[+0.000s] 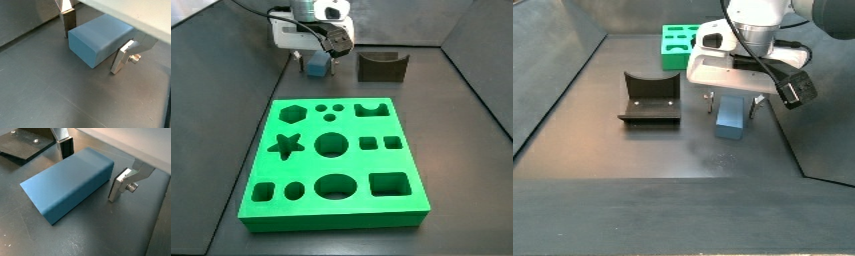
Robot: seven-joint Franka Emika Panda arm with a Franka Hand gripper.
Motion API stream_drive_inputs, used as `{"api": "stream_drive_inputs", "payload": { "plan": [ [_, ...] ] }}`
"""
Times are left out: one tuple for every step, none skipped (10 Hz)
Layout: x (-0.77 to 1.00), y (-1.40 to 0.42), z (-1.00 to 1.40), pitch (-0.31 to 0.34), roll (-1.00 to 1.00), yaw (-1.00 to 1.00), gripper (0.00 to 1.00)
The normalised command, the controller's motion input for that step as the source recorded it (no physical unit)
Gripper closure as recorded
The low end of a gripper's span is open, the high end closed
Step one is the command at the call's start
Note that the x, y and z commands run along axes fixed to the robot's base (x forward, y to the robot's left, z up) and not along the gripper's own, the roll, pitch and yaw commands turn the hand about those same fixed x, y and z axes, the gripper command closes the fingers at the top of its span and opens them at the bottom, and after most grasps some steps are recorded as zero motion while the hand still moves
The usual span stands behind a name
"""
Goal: Pick up the rectangle object. Move up. Place the rectangle object on the fixture. Regrasp the rectangle object. Move to above the board. Insert the rectangle object.
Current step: Pick up the rectangle object.
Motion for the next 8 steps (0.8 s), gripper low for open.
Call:
{"api": "stream_drive_inputs", "payload": {
  "plan": [
    [0.00,0.00,0.00,0.000,0.00,0.00,0.00],
    [0.00,0.00,0.00,0.000,0.00,0.00,1.00],
    [0.00,0.00,0.00,0.000,0.00,0.00,1.00],
    [0.00,0.00,0.00,0.000,0.00,0.00,1.00],
    [0.00,0.00,0.00,0.000,0.00,0.00,1.00],
    [0.00,0.00,0.00,0.000,0.00,0.00,1.00],
    [0.00,0.00,0.00,0.000,0.00,0.00,1.00],
    [0.00,0.00,0.00,0.000,0.00,0.00,1.00]
  ]
}}
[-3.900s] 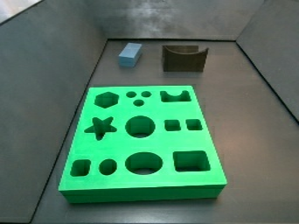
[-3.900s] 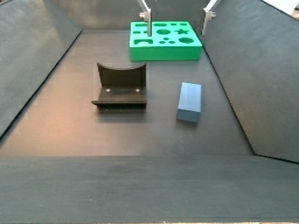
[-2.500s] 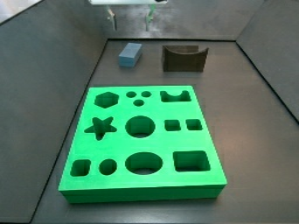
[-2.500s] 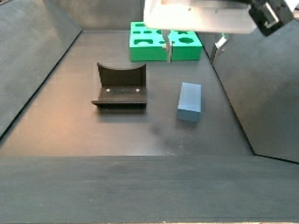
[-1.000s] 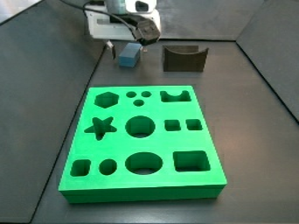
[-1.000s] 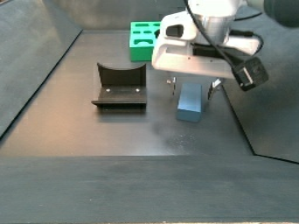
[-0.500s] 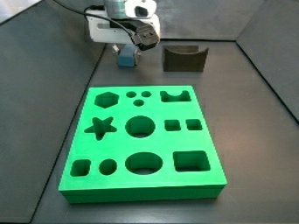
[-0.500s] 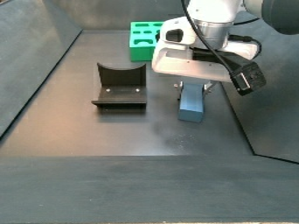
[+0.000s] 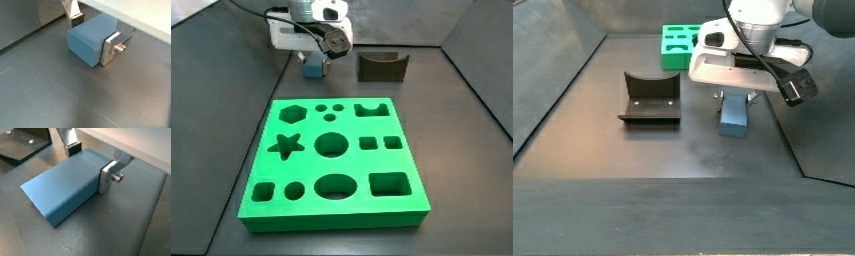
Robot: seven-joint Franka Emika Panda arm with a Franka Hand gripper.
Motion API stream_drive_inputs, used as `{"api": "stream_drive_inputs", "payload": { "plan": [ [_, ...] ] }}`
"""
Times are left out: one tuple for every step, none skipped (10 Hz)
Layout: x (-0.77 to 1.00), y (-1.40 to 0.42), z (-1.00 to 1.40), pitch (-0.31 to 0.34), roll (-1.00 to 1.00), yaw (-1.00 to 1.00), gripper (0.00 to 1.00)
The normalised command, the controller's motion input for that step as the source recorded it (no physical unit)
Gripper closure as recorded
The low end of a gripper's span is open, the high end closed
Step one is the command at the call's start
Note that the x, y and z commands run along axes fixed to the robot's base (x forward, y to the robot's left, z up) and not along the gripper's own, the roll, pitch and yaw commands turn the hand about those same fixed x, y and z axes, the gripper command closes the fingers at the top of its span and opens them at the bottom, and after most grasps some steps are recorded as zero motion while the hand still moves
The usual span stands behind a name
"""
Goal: Pick up the rectangle object. Move up. Place the rectangle object on the fixture. Regrasp the rectangle object. Move to above the board. Insert the rectangle object.
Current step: Pick up the rectangle object, then move up.
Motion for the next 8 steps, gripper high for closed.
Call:
{"api": "stream_drive_inputs", "payload": {
  "plan": [
    [0.00,0.00,0.00,0.000,0.00,0.00,1.00],
    [0.00,0.00,0.00,0.000,0.00,0.00,1.00],
    [0.00,0.00,0.00,0.000,0.00,0.00,1.00],
    [0.00,0.00,0.00,0.000,0.00,0.00,1.00],
    [0.00,0.00,0.83,0.000,0.00,0.00,1.00],
    [0.00,-0.01,0.83,0.000,0.00,-0.01,1.00],
    [-0.03,-0.02,0.71,0.043,-0.01,-0.02,1.00],
    [-0.02,-0.02,0.64,0.060,-0.01,-0.02,1.00]
  ]
}}
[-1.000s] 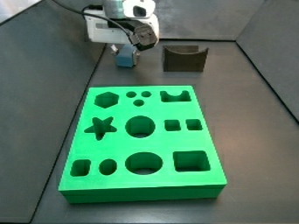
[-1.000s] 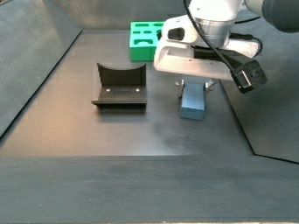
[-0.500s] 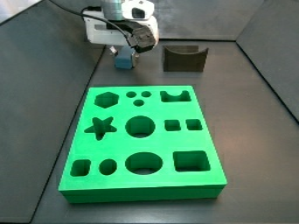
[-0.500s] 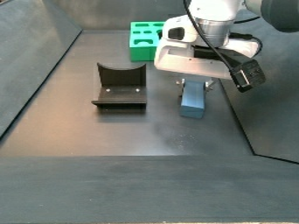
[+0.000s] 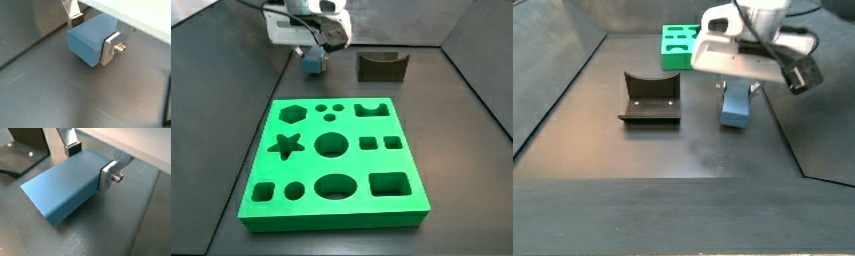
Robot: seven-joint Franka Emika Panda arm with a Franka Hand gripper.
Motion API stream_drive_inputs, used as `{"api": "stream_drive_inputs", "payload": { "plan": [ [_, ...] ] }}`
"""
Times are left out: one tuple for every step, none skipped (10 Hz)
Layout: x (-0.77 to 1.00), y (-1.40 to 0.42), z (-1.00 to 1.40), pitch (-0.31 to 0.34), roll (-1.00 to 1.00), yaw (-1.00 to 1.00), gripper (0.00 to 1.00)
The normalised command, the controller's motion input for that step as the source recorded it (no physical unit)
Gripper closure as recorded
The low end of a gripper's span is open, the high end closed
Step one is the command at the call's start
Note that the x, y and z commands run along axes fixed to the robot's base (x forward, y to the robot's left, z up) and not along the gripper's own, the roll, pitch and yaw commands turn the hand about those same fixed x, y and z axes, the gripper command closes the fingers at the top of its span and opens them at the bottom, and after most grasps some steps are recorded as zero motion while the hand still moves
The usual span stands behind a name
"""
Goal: Pick up the rectangle object. Move up. Place the rectangle object on the fixture. Regrasp the rectangle object. Move to above the board. Insert the rectangle object.
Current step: Move up, then place the rectangle object on the fixture.
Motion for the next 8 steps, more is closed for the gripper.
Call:
{"api": "stream_drive_inputs", "payload": {
  "plan": [
    [-0.01,-0.01,0.47,0.078,0.00,-0.02,1.00],
    [-0.01,-0.01,0.28,0.068,0.00,-0.02,1.00],
    [0.00,0.00,1.00,0.000,0.00,0.00,1.00],
    [0.01,0.00,1.00,-0.021,0.00,0.00,1.00],
    [0.00,0.00,1.00,-0.004,0.00,0.00,1.00],
    [-0.01,0.00,1.00,0.020,0.00,0.00,1.00],
    [-0.01,0.00,1.00,0.029,0.00,0.00,1.00],
    [-0.01,0.00,1.00,0.037,0.00,-0.01,1.00]
  ]
}}
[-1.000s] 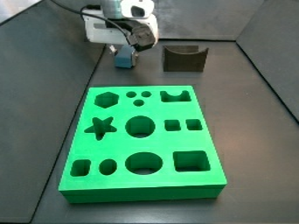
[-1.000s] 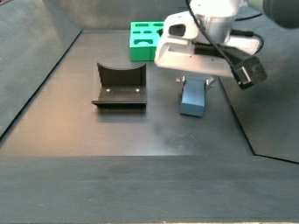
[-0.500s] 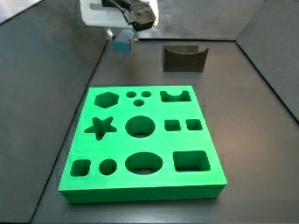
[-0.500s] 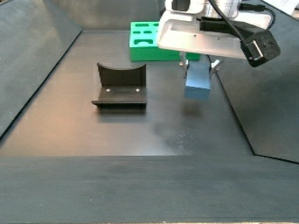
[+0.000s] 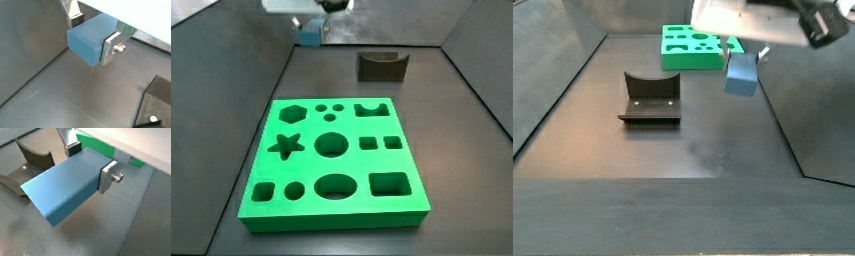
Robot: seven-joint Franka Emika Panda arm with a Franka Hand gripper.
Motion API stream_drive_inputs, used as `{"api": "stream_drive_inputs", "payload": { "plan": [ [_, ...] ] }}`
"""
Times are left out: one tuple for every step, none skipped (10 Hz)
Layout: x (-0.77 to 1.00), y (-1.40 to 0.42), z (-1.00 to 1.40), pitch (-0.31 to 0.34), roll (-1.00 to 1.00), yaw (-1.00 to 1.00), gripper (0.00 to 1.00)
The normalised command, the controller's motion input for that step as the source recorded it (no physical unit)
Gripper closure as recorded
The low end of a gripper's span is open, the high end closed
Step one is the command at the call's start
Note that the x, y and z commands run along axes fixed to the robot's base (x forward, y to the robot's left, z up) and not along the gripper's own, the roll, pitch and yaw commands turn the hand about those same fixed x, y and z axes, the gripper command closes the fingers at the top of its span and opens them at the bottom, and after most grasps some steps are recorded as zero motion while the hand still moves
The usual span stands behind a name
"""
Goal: Pick up the rectangle object. Move up. Place the rectangle object on the fixture. Regrasp the rectangle object. Move to above the board. Insert the rectangle object.
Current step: Place the rectangle object on the fixture.
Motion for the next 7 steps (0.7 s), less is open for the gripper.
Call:
{"api": "stream_drive_inputs", "payload": {
  "plan": [
    [-0.02,0.00,1.00,0.041,0.00,-0.01,1.00],
    [-0.02,0.01,1.00,0.043,0.01,-0.01,1.00],
    [-0.02,0.01,1.00,0.044,0.01,-0.01,1.00],
    [-0.01,0.01,0.74,0.052,0.01,-0.01,1.00],
    [-0.01,0.01,0.63,0.059,0.01,-0.01,1.00],
    [0.00,0.01,0.42,0.070,0.01,-0.02,1.00],
    [0.01,0.01,0.20,0.082,0.01,-0.02,1.00]
  ]
}}
